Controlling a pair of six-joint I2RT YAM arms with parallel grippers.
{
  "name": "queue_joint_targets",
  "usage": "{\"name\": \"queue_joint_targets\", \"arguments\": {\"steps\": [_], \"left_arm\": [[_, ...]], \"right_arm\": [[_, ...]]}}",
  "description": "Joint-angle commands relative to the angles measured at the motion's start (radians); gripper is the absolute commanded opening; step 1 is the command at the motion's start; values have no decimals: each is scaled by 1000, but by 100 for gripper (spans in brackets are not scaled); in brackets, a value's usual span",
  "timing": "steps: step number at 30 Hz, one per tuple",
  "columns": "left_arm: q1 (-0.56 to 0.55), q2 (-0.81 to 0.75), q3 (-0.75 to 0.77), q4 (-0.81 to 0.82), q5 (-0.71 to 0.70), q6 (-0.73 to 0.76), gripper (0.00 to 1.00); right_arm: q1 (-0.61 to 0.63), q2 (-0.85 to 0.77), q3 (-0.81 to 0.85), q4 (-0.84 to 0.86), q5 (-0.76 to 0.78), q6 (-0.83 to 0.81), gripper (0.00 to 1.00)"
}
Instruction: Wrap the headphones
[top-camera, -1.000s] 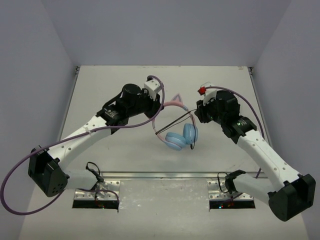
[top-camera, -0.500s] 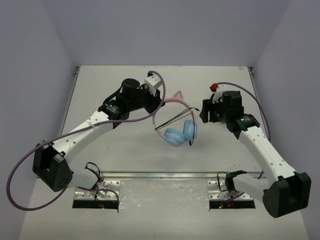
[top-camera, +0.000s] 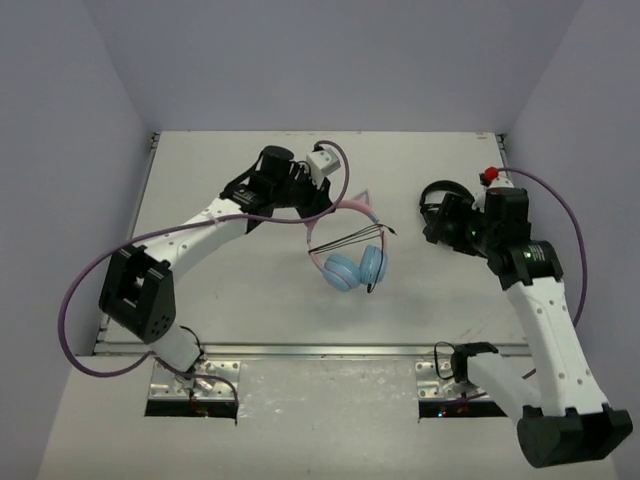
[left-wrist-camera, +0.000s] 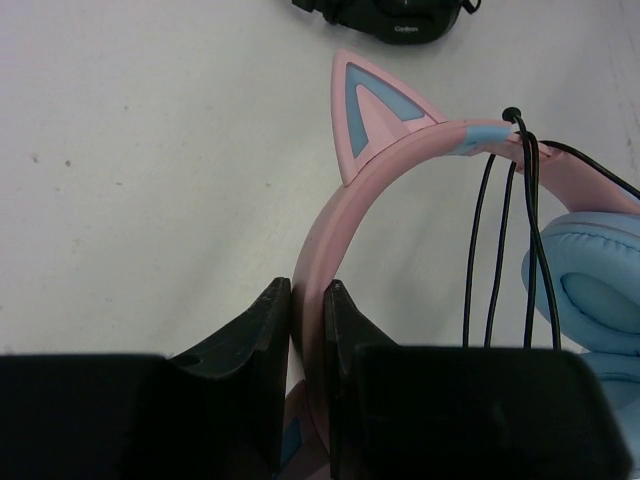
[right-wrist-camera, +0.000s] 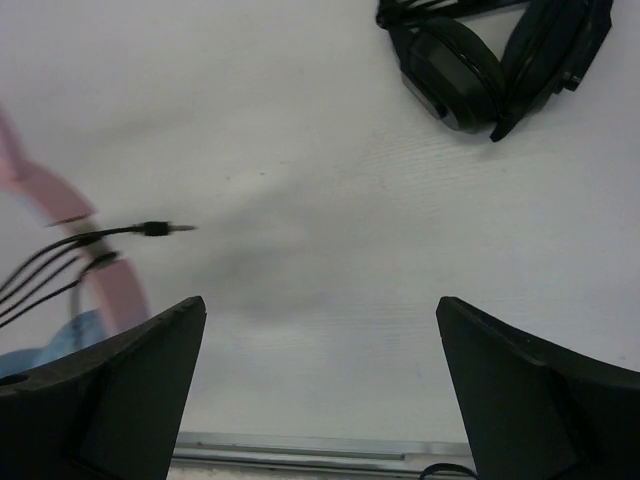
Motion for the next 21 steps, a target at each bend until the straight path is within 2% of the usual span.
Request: {"name": "queue_joint_targets", "arguments": {"steps": [1, 10, 17, 21], "left_arm": [[8, 52, 66, 29, 151, 39, 0], [11, 220, 141, 55, 283, 71, 1], [20, 339, 231, -25, 335, 154, 1], [43, 376, 244, -13, 354, 173, 1]], "right_arm": [[2, -174, 47, -72, -114, 68, 99], [2, -364, 73, -115, -502, 65, 99], [2, -468, 89, -192, -541, 42, 99], [2, -522, 73, -221, -539, 47, 99]]}}
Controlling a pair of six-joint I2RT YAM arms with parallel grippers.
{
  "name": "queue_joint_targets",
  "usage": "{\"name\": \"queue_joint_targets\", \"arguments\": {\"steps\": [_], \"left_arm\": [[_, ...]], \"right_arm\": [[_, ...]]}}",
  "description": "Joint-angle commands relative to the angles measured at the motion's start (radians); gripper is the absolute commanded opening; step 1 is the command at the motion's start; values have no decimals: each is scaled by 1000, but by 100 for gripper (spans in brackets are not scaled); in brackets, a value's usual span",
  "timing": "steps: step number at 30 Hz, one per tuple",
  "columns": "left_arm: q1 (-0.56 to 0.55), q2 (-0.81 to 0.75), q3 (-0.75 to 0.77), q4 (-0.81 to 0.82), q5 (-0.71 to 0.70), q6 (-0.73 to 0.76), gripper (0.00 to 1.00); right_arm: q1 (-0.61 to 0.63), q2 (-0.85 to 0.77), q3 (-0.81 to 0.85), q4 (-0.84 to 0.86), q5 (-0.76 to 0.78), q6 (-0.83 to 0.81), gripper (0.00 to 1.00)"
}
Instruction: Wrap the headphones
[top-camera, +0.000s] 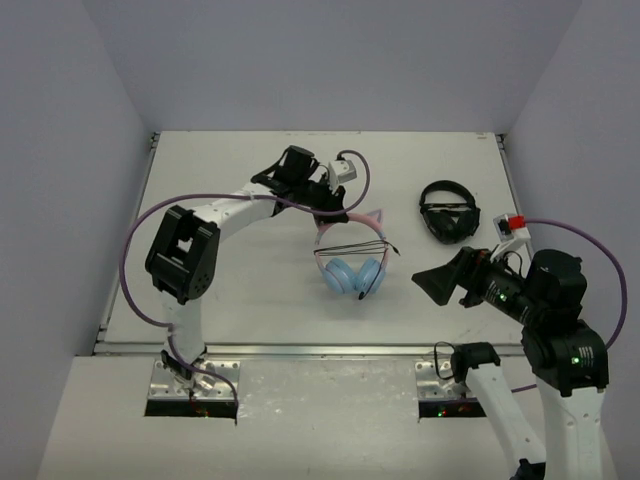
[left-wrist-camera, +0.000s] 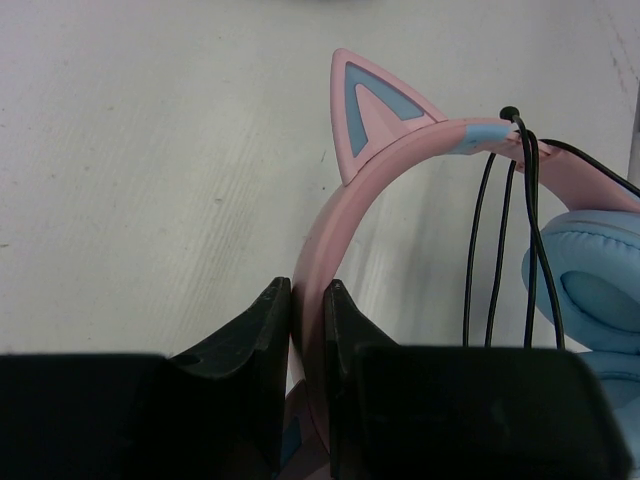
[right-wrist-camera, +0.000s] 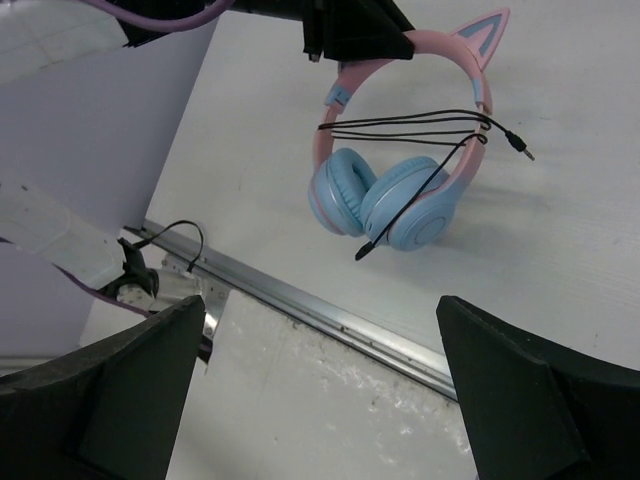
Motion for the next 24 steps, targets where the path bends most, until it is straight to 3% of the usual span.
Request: {"name": "queue_joint_targets", "arguments": {"steps": [1, 11, 19, 24], "left_arm": [[35, 40, 58, 30, 95, 23, 1], [76, 371, 487, -213, 98, 175, 1], [81, 603, 765, -269, 78, 217, 1], [82, 680, 851, -237, 12, 278, 1]], "right_arm": [[1, -39, 0, -16, -42, 8, 99], [1, -119, -64, -31, -100, 50, 99], [1, -162, -108, -19, -117, 91, 99], [1, -187, -162, 4, -122, 130, 99]]}}
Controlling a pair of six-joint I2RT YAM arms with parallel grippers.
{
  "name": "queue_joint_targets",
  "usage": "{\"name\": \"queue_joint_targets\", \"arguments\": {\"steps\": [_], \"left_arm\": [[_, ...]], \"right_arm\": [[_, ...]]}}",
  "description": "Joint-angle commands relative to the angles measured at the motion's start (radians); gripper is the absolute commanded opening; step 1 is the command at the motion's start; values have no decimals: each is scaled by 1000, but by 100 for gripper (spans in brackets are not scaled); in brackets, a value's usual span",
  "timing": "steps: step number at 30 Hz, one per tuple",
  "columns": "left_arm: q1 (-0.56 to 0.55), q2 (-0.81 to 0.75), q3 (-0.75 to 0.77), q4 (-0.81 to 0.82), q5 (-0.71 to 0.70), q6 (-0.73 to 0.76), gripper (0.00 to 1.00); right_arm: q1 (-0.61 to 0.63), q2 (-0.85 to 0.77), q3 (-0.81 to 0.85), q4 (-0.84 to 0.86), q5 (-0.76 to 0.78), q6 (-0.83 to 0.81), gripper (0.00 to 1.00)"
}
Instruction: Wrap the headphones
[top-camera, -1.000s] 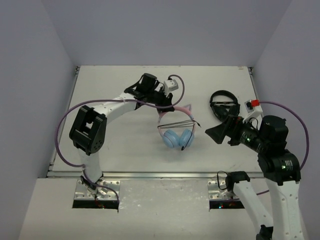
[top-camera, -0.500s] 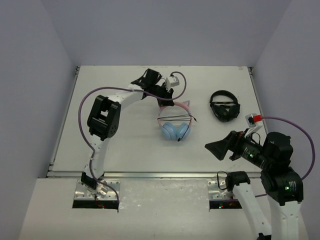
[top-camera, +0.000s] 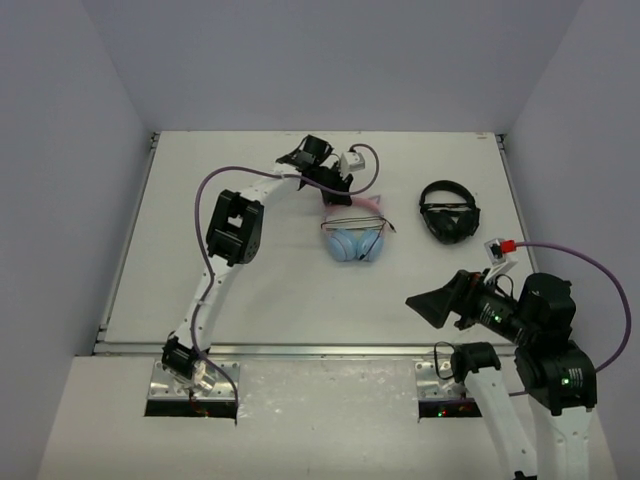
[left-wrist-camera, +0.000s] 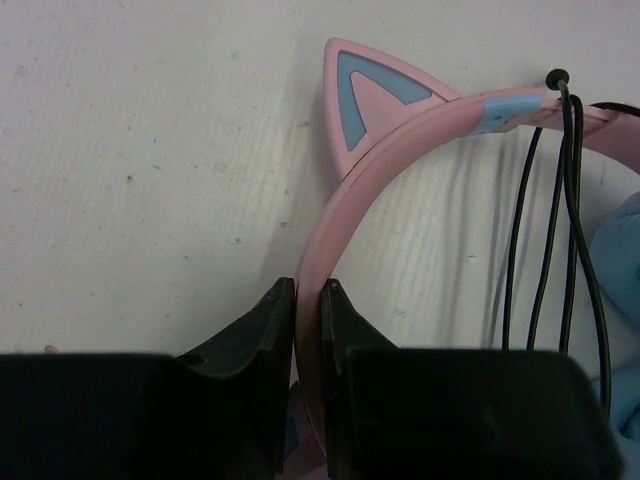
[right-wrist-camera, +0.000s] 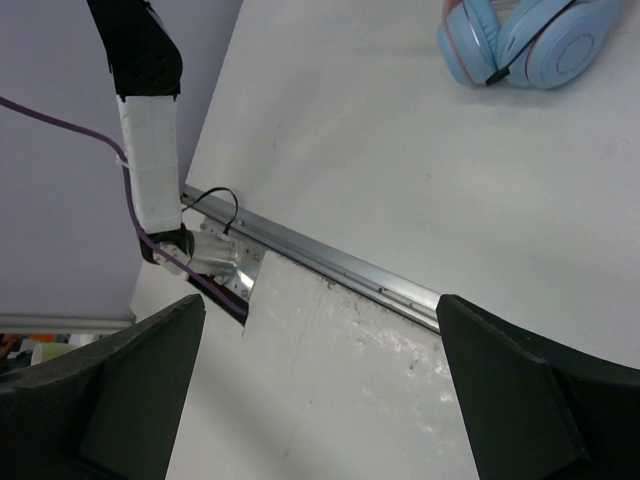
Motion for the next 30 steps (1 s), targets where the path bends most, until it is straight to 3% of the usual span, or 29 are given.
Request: {"name": "queue_joint_targets", "arguments": {"steps": [1, 13, 22, 25, 26, 30], "left_arm": [[6, 24, 102, 37, -13, 75, 1], [13, 89, 202, 200, -72, 299, 2], [17, 115, 183, 376, -104, 382, 9], [17, 118, 171, 433, -110, 382, 19], [17, 118, 166, 456, -104, 377, 35], [13, 107, 150, 488, -118, 351, 46]], "right_arm": [[1, -16, -42, 43, -24, 53, 99], [1, 4, -72, 116, -60, 97, 99], [1, 23, -121, 165, -65, 105, 99], [1, 36, -130, 170, -67, 99, 99], [1, 36, -133, 171, -65, 99, 99], [1, 35, -144, 187, -64, 98, 99]]}}
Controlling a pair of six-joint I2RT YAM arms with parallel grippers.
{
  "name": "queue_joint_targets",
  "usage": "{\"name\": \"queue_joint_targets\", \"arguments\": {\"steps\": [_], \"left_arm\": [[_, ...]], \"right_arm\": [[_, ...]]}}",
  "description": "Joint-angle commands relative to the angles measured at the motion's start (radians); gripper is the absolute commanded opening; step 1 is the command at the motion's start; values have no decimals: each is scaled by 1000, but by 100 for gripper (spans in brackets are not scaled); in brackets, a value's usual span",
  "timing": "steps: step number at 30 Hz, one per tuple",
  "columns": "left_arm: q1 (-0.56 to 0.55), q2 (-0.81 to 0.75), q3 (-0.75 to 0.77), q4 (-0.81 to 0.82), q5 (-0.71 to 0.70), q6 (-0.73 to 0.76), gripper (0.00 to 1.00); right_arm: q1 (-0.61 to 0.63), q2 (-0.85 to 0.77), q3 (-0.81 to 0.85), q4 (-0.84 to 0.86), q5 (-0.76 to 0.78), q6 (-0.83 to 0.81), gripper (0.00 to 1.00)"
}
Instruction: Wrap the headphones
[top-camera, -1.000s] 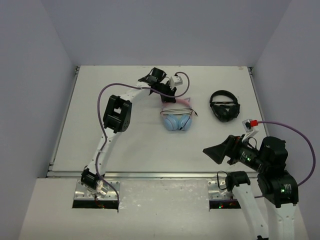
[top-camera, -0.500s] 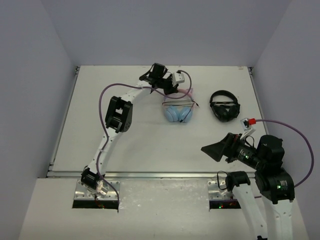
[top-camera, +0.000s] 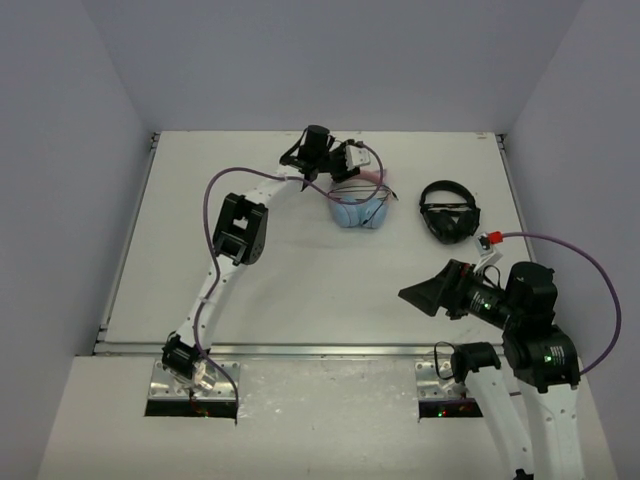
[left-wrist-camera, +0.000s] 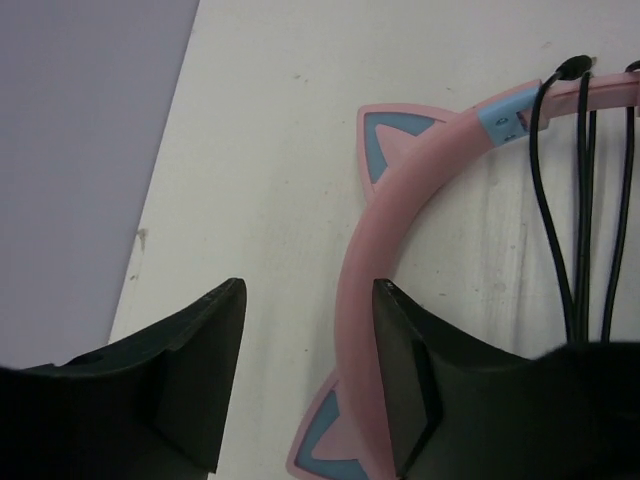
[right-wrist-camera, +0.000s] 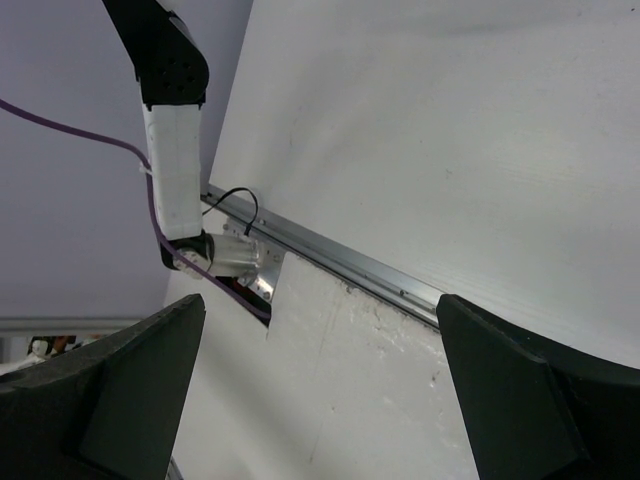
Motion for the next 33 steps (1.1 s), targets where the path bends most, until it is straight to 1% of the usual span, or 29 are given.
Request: {"name": "queue_joint_targets", "arguments": {"steps": [1, 3, 4, 5, 6, 7, 8, 9, 11, 12, 14, 15, 16, 17, 18, 19, 20, 21, 22, 23, 24, 25, 26, 27, 28, 29, 30, 32, 33], "left_arm": [[10, -18, -9, 153, -11, 7, 52], [6, -62, -63, 190, -25, -33, 56], [3, -82, -86, 230, -40, -51, 60], [0, -138, -142, 259, -51, -92, 63], [-7, -174, -175, 331, -83, -119, 69], [-10, -241, -204, 360, -100, -174, 72], [-15, -271, -244, 395, -123, -215, 100], [-15, -300, -250, 438, -174, -255, 100], [-14, -373, -247, 446, -220, -355, 100], [-15, -399, -250, 446, -301, -389, 100], [-15, -479, -255, 422, -407, -494, 100], [-15, -511, -264, 378, -541, -540, 100], [-12, -580, -273, 347, -598, -624, 100], [-12, -617, -296, 319, -675, -665, 100], [-12, -662, -354, 270, -788, -695, 100], [-10, -749, -384, 238, -836, -735, 100], [-10, -790, -411, 195, -914, -772, 100], [-7, -836, -437, 76, -1047, -816, 100], [2, -936, -498, 16, -1091, -905, 100], [5, -990, -540, -90, -1202, -961, 100], [6, -1112, -590, -138, -1252, -1055, 100], [6, -1181, -702, -176, -1287, -1094, 100], [6, -1246, -759, -251, -1345, -1133, 100], [8, -1386, -822, -282, -1358, -1179, 100], [6, -1460, -940, -311, -1367, -1196, 100], [8, -1528, -998, -349, -1363, -1202, 100], [8, -1673, -1113, -367, -1361, -1205, 100], [6, -1815, -1218, -406, -1363, -1202, 100], [6, -1943, -1261, -434, -1370, -1203, 100]], "right_arm": [[1, 7, -2, 53, -4, 2, 99], [1, 10, 6, 56, -6, -1, 99], [1, 12, 9, 59, -4, -3, 99], [1, 15, 10, 62, -4, -7, 99], [1, 18, 10, 65, -7, -9, 99], [1, 20, 7, 80, -12, -11, 99], [1, 20, 0, 91, -8, -7, 99], [1, 21, 0, 99, -3, -6, 99], [1, 24, -11, 142, 0, -4, 99], [1, 33, -10, 149, 14, -12, 99], [1, 49, 0, 151, 41, -58, 99], [1, 59, 10, 142, 92, -81, 99], [1, 87, 32, 116, 123, -125, 99], [1, 96, 39, 110, 159, -144, 99], [0, 109, 50, 102, 239, -164, 99], [1, 131, 64, 81, 280, -202, 99], [1, 144, 90, 71, 320, -217, 99], [1, 155, 104, 62, 357, -242, 99], [1, 182, 139, 30, 440, -282, 99], [1, 196, 156, 15, 483, -299, 99], [1, 208, 171, -10, 558, -325, 99], [0, 228, 197, -16, 584, -343, 99], [1, 236, 205, -21, 604, -359, 99], [0, 241, 213, -21, 617, -392, 99], [1, 245, 220, -21, 632, -412, 99], [1, 247, 225, -21, 638, -434, 99], [3, 245, 230, -24, 667, -460, 99], [24, 242, 237, -39, 697, -452, 99], [27, 239, 236, -48, 694, -458, 99]]}}
